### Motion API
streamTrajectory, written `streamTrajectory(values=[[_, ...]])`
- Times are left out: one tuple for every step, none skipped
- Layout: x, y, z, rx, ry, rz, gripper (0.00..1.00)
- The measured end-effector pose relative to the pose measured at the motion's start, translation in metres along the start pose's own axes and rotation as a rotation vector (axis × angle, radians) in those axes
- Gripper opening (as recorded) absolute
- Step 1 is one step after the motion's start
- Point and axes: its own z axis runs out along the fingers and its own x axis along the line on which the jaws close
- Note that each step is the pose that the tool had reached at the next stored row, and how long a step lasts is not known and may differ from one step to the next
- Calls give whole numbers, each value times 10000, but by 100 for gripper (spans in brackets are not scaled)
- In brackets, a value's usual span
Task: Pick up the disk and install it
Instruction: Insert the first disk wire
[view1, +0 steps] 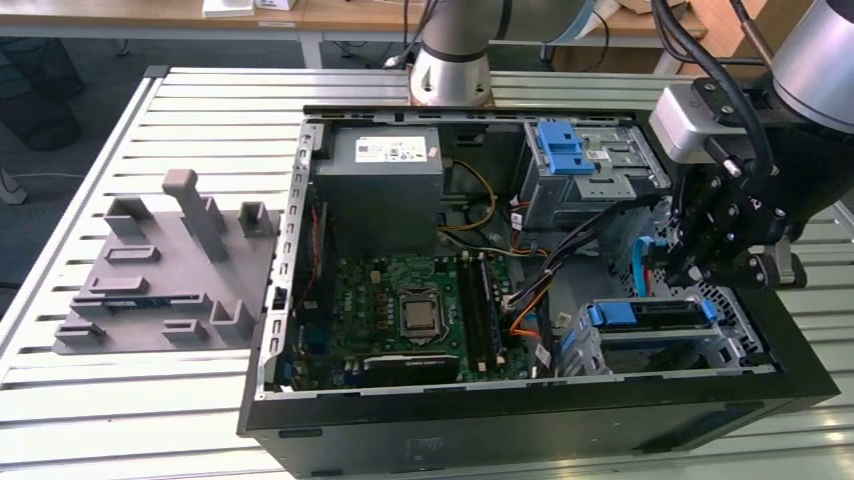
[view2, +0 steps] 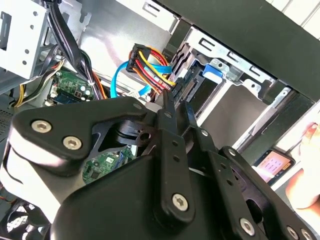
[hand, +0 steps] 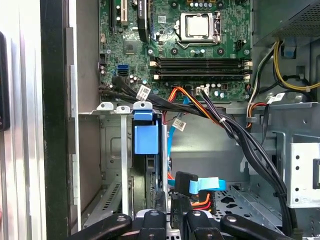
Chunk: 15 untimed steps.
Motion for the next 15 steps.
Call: streamTrajectory(values=[[-2,0,-4,0,1,0,24],[-2,0,-10,0,2,0,24],[-3,0,-19,0,1,0,24],[-3,0,-33,0,2,0,24],[-4,-1,-43,0,1,0,24],[-7,-1,-44,0,0,0,24],[-10,-1,-44,0,-1,0,24],[-14,0,-45,0,1,0,24],[-19,0,-44,0,2,0,25],[-27,0,-42,0,1,-1,25],[-35,0,-38,0,1,0,31],[-42,1,-34,0,2,0,31],[-44,1,-26,0,0,0,31],[-45,1,-18,0,0,0,31],[-45,1,-9,2,0,1,31]])
